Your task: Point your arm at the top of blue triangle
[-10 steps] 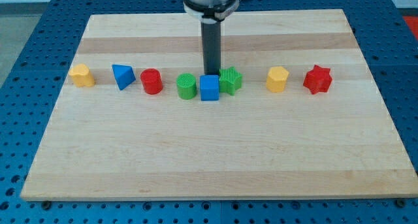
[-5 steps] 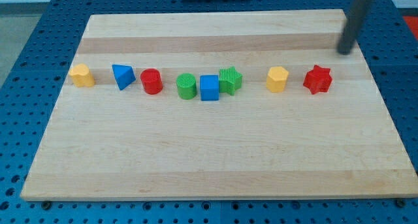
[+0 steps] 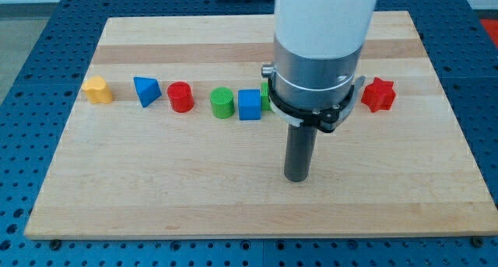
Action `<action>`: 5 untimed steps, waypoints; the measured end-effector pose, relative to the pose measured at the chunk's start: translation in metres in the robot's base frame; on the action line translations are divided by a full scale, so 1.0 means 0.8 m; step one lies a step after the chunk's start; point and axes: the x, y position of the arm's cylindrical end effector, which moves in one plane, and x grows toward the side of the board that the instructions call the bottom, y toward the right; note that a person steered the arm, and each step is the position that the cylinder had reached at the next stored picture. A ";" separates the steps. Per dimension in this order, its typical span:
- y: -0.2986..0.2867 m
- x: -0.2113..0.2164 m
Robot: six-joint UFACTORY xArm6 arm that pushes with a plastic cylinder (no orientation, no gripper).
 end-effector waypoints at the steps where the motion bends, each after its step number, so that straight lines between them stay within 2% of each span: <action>1: 0.118 0.011; 2: 0.254 -0.019; 3: 0.364 -0.084; 4: 0.364 -0.169; 5: 0.289 -0.271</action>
